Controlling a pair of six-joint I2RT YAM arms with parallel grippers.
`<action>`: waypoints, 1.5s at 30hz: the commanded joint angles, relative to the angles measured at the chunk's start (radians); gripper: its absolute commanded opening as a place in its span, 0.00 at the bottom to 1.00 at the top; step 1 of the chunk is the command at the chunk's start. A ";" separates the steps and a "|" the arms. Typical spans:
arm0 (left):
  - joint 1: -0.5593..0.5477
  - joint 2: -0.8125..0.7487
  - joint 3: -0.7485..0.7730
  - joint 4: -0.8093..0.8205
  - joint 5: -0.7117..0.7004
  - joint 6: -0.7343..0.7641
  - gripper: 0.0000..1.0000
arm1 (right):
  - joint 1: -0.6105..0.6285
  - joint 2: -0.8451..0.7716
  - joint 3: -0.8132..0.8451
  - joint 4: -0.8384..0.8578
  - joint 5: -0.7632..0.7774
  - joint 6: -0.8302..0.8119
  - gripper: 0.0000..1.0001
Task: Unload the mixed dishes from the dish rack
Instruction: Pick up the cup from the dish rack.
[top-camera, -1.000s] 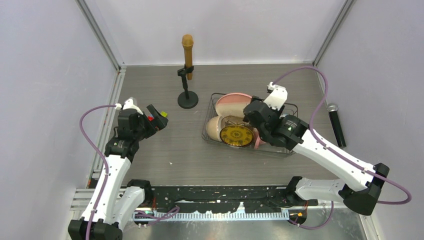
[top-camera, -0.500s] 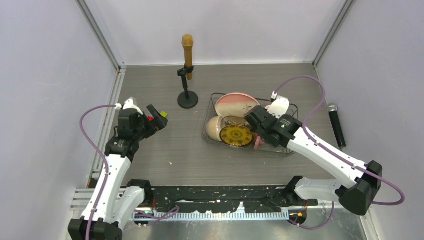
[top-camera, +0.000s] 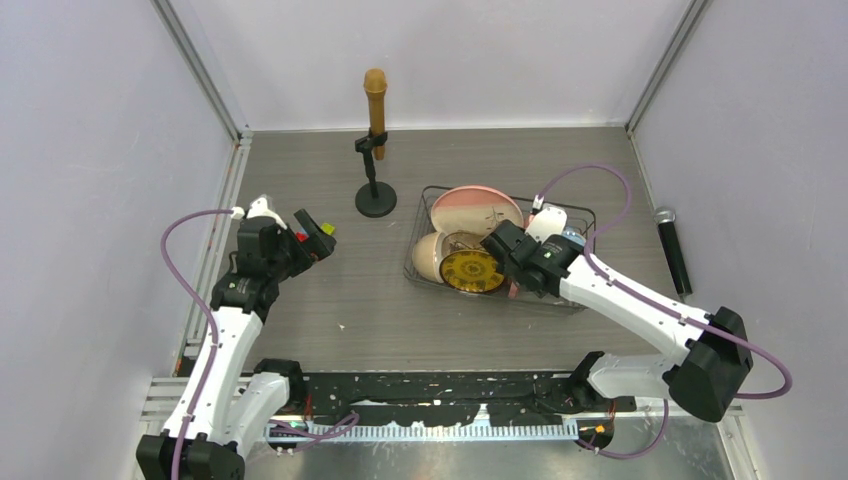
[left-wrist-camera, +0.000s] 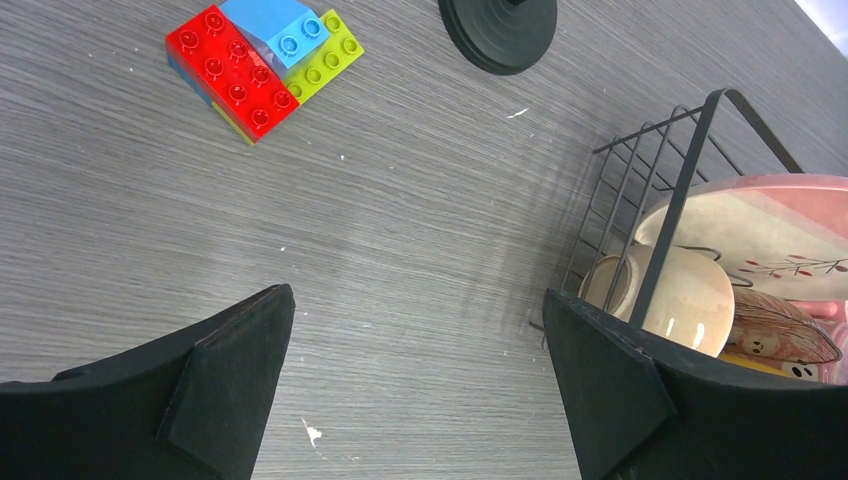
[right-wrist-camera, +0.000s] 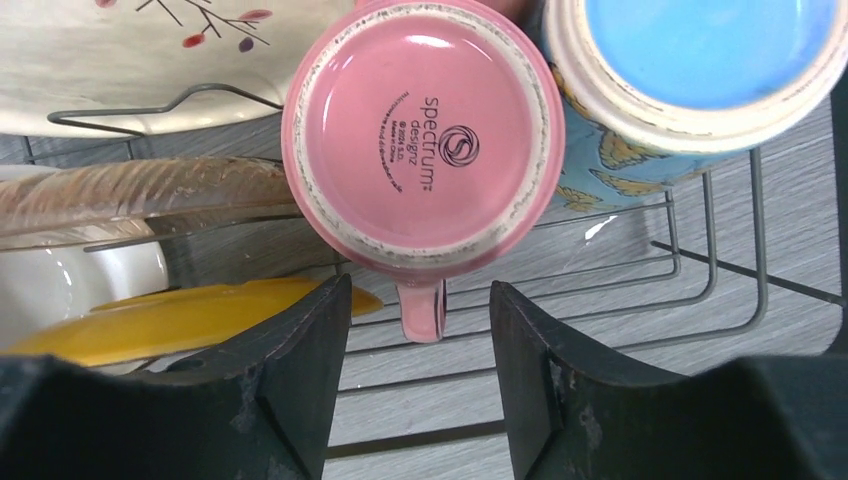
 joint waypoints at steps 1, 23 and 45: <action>0.002 -0.014 0.001 0.028 -0.003 0.006 0.99 | -0.022 0.028 -0.014 0.068 0.024 0.003 0.55; 0.002 -0.025 -0.006 0.030 -0.015 0.006 0.99 | -0.053 0.054 -0.104 0.165 0.007 0.021 0.30; 0.003 -0.009 -0.002 0.025 -0.026 0.006 0.99 | -0.022 -0.020 -0.137 0.274 0.166 -0.150 0.00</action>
